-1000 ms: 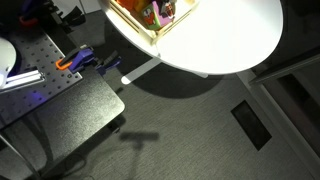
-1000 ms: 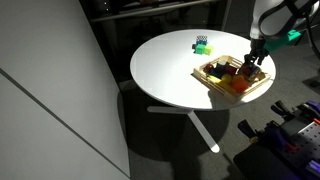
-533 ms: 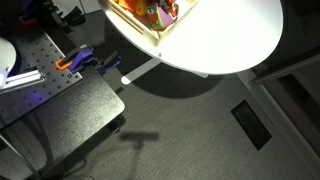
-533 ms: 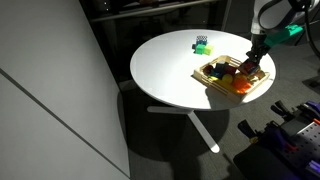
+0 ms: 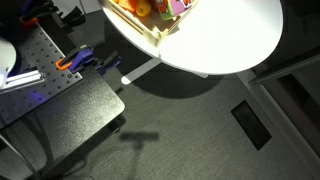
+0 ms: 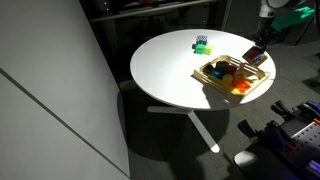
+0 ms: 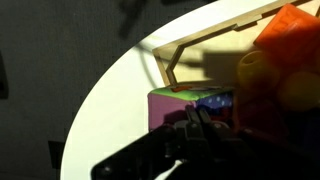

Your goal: Shift the cube-shaped toy to the table

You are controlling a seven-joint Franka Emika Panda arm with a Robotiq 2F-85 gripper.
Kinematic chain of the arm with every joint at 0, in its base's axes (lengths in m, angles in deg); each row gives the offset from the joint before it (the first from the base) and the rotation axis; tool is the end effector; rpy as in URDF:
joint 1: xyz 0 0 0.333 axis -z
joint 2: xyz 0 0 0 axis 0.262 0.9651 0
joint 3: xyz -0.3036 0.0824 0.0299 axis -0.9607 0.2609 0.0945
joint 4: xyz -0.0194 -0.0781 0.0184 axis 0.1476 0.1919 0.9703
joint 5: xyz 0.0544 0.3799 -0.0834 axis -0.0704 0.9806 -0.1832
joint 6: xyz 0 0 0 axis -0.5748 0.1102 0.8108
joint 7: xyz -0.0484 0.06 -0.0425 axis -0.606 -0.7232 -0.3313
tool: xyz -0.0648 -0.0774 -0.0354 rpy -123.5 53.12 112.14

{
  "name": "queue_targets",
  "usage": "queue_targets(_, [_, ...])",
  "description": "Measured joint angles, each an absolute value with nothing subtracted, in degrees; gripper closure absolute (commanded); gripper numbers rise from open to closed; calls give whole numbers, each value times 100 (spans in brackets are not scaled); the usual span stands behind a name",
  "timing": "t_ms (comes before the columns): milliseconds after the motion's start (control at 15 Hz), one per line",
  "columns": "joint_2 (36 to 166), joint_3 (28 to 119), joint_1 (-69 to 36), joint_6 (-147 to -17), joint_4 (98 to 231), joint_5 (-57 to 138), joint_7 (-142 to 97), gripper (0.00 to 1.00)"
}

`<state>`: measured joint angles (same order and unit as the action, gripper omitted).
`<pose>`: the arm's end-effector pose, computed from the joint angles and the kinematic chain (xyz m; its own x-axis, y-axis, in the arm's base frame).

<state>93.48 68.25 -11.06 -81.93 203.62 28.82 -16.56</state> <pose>0.5024 -0.1197 0.2756 0.9711 -0.2246 -0.0804 -0.2044 -0.9571 0.2055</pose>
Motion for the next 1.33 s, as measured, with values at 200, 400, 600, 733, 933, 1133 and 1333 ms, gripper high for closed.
queue_targets(200, [9337,6729,-1013,-8191,20232,2882,-1419,96])
queue_targets(400, [9448,6630,-917,-8191,20059,2882,-1141,96])
queue_targets(600, [9714,6519,-885,-8191,19810,2882,-823,70])
queue_targets(733, [9925,6472,-885,-8191,19649,2881,-631,55])
queue_targets(933, [10172,6457,-895,-8191,19478,2881,-468,32])
queue_targets(1133, [10232,6474,-954,-8145,19448,2882,-465,8])
queue_targets(1333, [10207,6589,-998,-7922,19449,3036,-660,0])
